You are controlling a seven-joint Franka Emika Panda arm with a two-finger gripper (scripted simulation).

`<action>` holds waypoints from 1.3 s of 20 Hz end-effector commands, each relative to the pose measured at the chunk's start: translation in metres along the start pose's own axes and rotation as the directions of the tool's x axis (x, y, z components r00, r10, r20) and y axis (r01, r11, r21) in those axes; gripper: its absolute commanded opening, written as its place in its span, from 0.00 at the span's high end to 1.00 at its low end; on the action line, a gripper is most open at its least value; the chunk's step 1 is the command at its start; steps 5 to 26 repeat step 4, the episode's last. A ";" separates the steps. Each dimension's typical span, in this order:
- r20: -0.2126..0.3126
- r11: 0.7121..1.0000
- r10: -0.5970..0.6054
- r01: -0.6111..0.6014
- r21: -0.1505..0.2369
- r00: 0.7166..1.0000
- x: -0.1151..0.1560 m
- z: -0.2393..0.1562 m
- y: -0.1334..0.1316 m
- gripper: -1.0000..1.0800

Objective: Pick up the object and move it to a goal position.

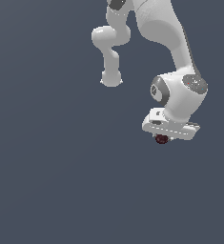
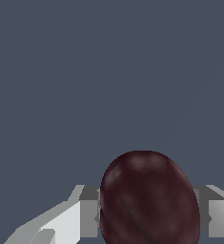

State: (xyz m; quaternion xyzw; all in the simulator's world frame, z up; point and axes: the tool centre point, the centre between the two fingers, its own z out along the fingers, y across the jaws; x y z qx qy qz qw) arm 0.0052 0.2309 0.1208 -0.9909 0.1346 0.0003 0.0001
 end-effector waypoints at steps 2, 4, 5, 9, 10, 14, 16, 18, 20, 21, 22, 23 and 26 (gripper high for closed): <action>0.000 1.000 0.002 -0.002 0.000 1.000 -0.002 -0.003 -0.004 1.00; 0.000 1.000 0.002 -0.002 0.000 1.000 -0.001 -0.002 -0.004 1.00; 0.000 1.000 0.002 -0.002 0.000 1.000 -0.001 -0.002 -0.004 1.00; 0.000 1.000 0.002 -0.002 0.000 1.000 -0.001 -0.002 -0.004 1.00; 0.000 1.000 0.002 -0.002 0.000 1.000 -0.001 -0.002 -0.004 1.00; 0.000 1.000 0.002 -0.002 0.000 1.000 -0.001 -0.002 -0.004 1.00; 0.000 1.000 0.002 -0.002 0.000 1.000 -0.001 -0.002 -0.004 1.00; 0.000 1.000 0.002 -0.002 0.000 1.000 -0.001 -0.002 -0.004 1.00; 0.000 1.000 0.002 -0.002 0.000 1.000 -0.001 -0.002 -0.004 1.00; 0.000 1.000 0.002 -0.002 0.000 1.000 -0.001 -0.002 -0.004 1.00; 0.000 1.000 0.002 -0.002 0.000 1.000 -0.001 -0.002 -0.004 1.00; 0.000 1.000 0.002 -0.002 0.000 1.000 -0.001 -0.002 -0.004 1.00; 0.000 1.000 0.002 -0.002 0.000 1.000 -0.001 -0.002 -0.004 1.00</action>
